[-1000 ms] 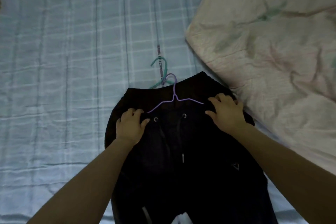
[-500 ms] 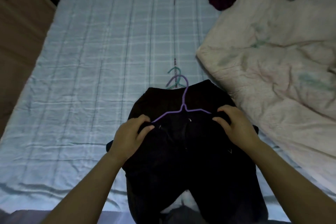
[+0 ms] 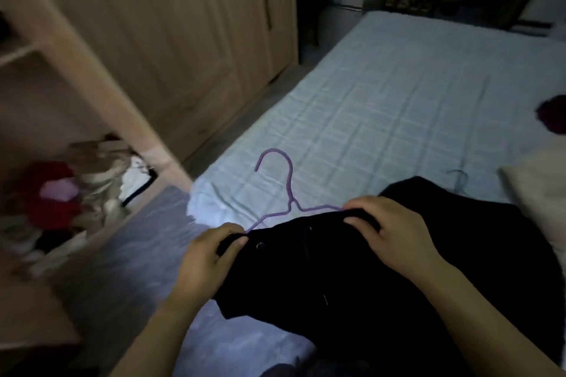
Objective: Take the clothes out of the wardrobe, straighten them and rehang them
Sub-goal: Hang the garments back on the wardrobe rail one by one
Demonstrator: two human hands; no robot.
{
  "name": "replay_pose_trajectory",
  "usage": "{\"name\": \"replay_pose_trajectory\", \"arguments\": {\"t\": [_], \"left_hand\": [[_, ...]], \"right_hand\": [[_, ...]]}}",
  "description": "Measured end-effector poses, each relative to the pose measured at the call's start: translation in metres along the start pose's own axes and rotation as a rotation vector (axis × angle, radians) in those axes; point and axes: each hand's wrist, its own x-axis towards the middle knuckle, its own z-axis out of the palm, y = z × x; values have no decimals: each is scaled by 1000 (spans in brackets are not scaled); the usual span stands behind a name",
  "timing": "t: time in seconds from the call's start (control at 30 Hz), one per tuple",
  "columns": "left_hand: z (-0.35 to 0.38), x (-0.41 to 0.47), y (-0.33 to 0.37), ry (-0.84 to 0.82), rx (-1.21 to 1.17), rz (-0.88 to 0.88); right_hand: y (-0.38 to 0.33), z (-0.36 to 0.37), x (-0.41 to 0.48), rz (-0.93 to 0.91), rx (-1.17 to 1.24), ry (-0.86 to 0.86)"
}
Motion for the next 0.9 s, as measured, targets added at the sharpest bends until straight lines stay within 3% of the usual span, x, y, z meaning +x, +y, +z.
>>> {"name": "replay_pose_trajectory", "arguments": {"t": [0.23,0.43,0.7,0.9], "left_hand": [[-137,-88,-94,430,232,-160],[-223,-111,-163,630,311,-230],[-369,-26,-272,756,351,-176],[-531,70,-337,874,442,-131]], "right_hand": [[-170,93,60,-335,92,-67],[-267,162,110,-486,203,-116],[-388,251,253,-591,309,-64],[-507,299,405,-695,461,20]]}}
